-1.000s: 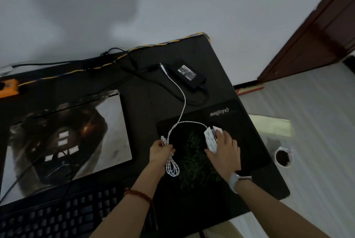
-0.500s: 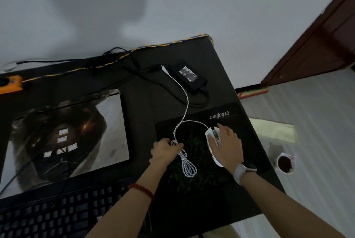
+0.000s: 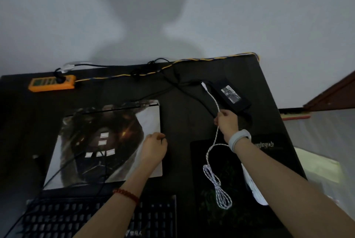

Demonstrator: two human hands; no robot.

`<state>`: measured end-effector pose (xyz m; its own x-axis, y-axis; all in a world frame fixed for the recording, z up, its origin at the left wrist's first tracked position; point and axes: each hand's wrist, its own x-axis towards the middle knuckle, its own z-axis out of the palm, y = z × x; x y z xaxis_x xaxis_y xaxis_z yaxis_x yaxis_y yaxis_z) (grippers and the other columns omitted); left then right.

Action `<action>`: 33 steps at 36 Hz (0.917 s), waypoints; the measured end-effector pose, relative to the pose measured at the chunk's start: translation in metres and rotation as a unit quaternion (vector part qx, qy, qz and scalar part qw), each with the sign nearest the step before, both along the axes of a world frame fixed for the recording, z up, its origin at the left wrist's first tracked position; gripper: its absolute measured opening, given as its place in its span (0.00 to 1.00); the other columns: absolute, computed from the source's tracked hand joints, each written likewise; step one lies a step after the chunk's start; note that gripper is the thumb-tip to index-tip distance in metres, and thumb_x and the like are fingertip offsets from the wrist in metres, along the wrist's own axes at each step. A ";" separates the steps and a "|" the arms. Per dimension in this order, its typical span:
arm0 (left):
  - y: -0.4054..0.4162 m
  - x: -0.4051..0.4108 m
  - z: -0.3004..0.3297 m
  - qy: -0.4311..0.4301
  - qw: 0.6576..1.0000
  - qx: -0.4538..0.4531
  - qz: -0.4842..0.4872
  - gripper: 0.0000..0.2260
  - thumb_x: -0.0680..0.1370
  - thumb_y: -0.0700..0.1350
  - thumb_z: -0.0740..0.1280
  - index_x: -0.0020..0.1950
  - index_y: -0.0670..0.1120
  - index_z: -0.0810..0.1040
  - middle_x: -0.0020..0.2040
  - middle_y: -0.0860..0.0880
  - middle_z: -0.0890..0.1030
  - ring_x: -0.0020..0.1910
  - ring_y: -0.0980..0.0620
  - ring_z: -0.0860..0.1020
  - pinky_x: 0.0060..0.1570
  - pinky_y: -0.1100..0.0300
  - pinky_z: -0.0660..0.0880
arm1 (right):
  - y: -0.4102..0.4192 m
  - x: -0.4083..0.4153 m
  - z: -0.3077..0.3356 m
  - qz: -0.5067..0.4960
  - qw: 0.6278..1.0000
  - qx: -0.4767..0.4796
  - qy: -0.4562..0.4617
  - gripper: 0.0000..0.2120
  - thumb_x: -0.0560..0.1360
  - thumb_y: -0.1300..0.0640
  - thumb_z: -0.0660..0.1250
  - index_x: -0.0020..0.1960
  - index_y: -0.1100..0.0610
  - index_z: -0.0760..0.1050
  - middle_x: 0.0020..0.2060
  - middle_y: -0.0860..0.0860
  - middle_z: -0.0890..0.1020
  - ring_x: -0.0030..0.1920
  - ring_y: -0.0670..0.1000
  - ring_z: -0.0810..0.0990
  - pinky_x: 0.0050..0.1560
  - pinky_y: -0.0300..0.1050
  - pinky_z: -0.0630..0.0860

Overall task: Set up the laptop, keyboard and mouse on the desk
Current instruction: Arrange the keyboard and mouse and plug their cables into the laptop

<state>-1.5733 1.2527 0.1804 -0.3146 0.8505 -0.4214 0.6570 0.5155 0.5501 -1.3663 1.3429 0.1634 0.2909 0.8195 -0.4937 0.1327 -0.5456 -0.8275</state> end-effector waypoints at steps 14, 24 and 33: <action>0.056 0.003 0.011 -0.505 0.810 -0.097 0.283 0.04 0.77 0.37 0.62 0.50 0.39 0.74 0.45 0.42 0.80 0.43 0.48 0.79 0.41 0.56 0.75 | -0.061 -0.031 0.011 0.528 0.844 0.032 -0.090 0.06 0.74 0.59 0.66 0.47 0.59 0.80 0.39 0.57 0.85 0.33 0.37 0.76 0.39 0.21 0.68; 0.028 0.002 0.008 -0.409 0.892 -0.035 0.188 0.10 0.73 0.31 0.66 0.52 0.39 0.76 0.43 0.43 0.81 0.40 0.51 0.82 0.37 0.67 0.79 | -0.012 -0.049 0.015 0.236 0.949 -0.141 0.154 0.13 0.80 0.52 0.55 0.54 0.60 0.74 0.51 0.57 0.82 0.44 0.49 0.79 0.45 0.40 0.73; 0.004 -0.012 -0.005 -0.117 0.992 0.050 -0.021 0.07 0.75 0.40 0.66 0.52 0.49 0.78 0.48 0.53 0.80 0.47 0.59 0.77 0.45 0.70 0.73 | -0.010 -0.091 0.007 0.112 0.977 -0.093 0.153 0.12 0.80 0.61 0.54 0.57 0.61 0.73 0.34 0.52 0.73 0.32 0.49 0.74 0.34 0.40 0.74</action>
